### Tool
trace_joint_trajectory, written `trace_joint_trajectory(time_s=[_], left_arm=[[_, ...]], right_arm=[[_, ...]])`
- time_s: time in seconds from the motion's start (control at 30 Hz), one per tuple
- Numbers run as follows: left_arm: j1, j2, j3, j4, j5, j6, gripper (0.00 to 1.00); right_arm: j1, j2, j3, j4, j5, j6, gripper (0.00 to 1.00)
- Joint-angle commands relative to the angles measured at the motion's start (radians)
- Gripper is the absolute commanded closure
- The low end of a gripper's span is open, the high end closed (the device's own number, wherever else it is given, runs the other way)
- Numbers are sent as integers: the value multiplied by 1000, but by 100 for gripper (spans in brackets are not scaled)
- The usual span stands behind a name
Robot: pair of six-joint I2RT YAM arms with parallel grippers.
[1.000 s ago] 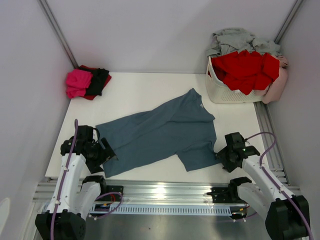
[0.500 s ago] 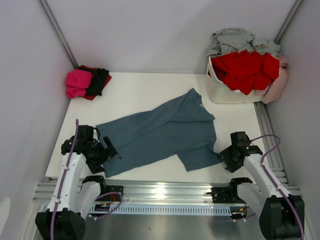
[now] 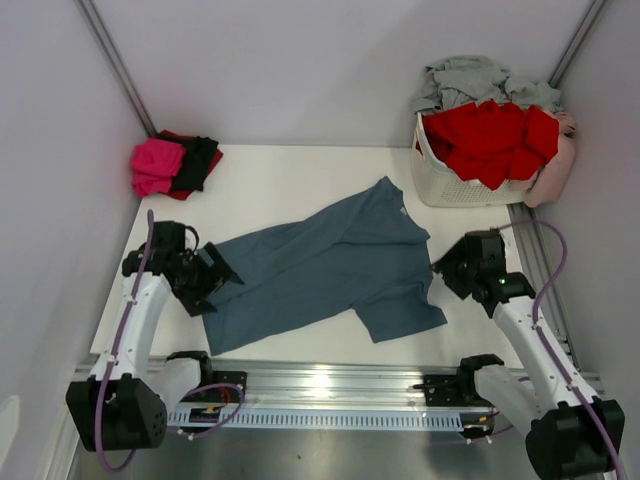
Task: Fold and stack the t-shirts
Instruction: Grap the side of the flattened tshirt closest away from the robot with both arms
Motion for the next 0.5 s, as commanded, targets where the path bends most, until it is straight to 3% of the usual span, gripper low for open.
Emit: trace_joint_trajectory(time_s=[0.0, 0.13, 0.27, 0.47], left_arm=[[-3, 93, 84, 180, 63, -90, 6], [3, 316, 184, 197, 34, -130, 7], [6, 513, 236, 229, 8, -145, 11], [41, 762, 331, 193, -41, -142, 15]], right_arm=[[65, -19, 127, 174, 75, -106, 38], [68, 146, 150, 318, -32, -132, 34], [81, 390, 185, 418, -134, -124, 37], [175, 406, 196, 469, -89, -135, 38]])
